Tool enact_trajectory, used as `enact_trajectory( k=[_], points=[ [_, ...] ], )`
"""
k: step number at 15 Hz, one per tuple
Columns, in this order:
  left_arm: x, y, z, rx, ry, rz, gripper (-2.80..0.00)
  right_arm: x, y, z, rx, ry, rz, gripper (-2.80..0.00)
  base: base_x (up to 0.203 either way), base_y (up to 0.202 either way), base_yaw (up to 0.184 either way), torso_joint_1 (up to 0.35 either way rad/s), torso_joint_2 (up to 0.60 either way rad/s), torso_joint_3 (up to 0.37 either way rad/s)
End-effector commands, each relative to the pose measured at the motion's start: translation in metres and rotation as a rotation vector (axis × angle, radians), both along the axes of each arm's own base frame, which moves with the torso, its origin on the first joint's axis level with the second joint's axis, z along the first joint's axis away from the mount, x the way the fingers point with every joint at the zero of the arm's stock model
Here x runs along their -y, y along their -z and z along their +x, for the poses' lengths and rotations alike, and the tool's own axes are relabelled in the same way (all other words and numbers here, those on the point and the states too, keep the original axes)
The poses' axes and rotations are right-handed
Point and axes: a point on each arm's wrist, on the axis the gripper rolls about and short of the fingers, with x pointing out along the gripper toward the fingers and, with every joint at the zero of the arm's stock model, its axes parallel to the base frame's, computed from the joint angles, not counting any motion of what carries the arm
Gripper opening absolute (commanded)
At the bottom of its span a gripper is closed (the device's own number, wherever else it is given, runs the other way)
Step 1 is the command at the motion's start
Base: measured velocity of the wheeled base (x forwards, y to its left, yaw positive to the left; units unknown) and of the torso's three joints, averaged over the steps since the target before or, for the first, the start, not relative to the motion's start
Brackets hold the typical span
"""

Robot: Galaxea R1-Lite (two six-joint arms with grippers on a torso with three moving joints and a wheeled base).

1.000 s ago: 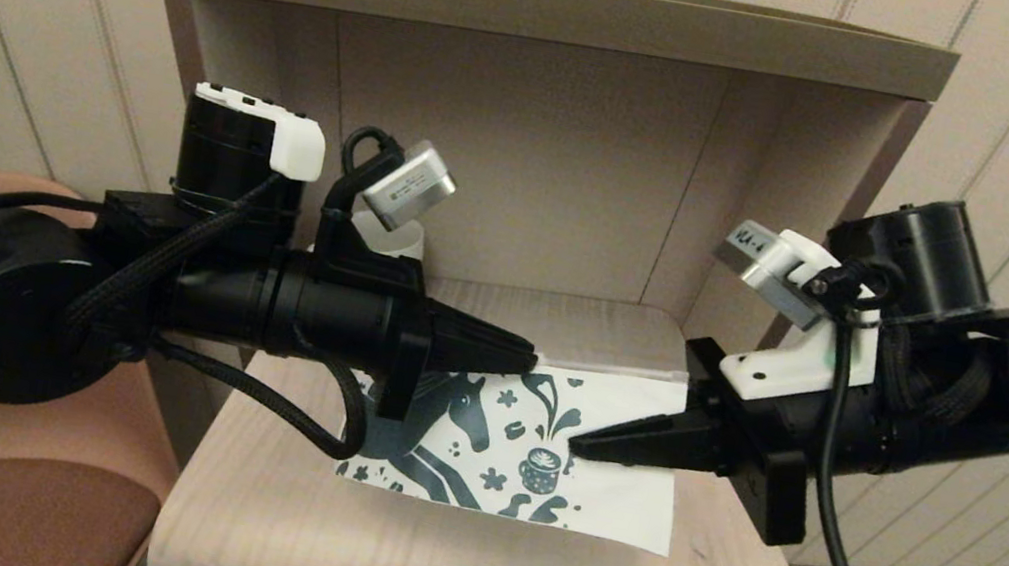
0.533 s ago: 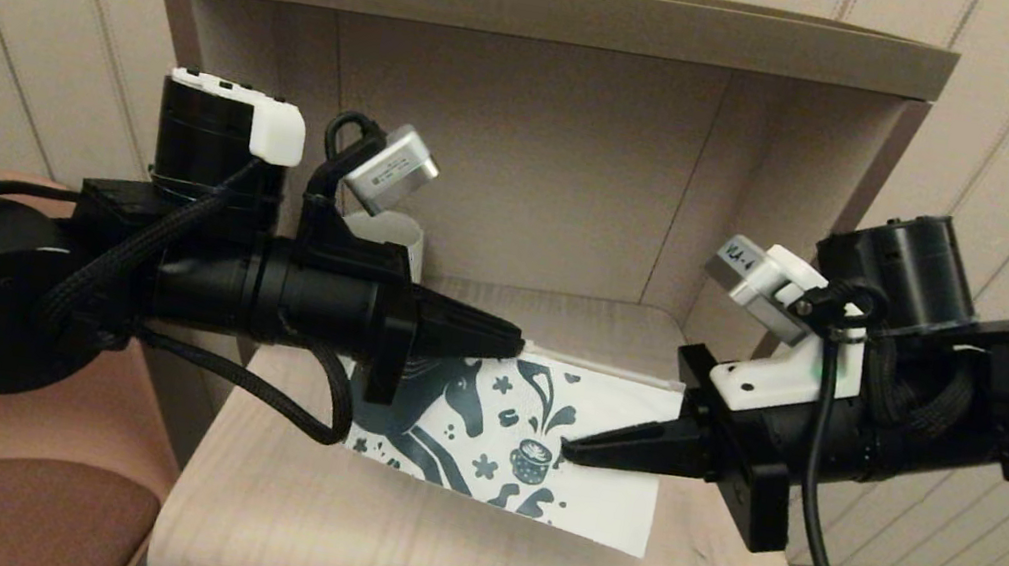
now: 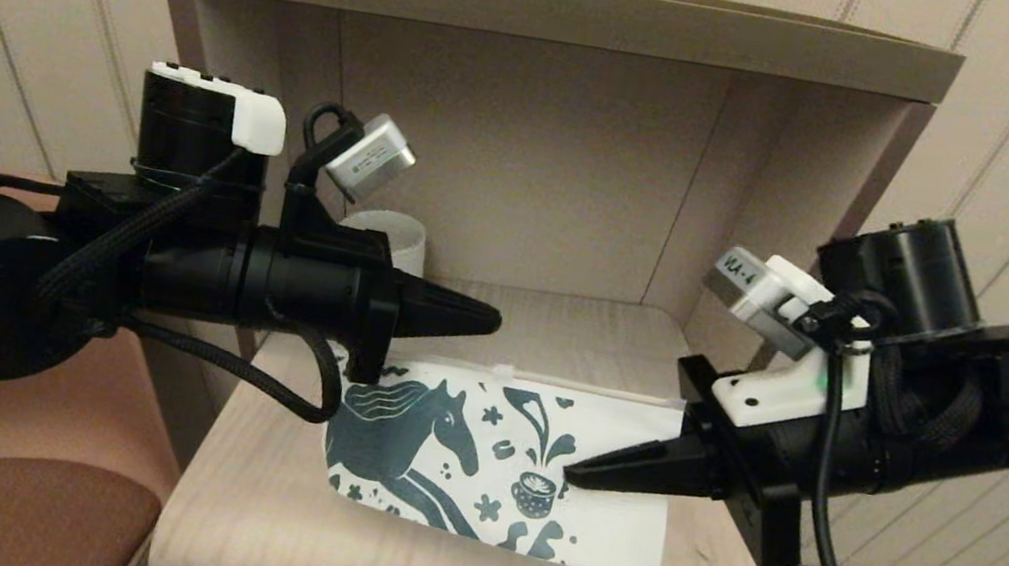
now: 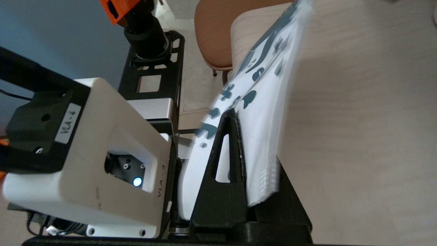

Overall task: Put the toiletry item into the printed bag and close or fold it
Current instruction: Close the strorage bag and place it on the desk

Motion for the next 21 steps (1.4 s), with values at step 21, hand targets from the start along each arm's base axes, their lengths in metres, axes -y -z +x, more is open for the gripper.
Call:
enact_trajectory(
  k=[21],
  points=[
    [-0.012, -0.030, -0.024, 0.003, 0.152, -0.084, -2.80, -0.012, -0.038, -0.018, 0.418, 0.211, -0.269, -2.80, 0.000, 0.000, 0.000, 0.000, 0.00, 0.000]
  ],
)
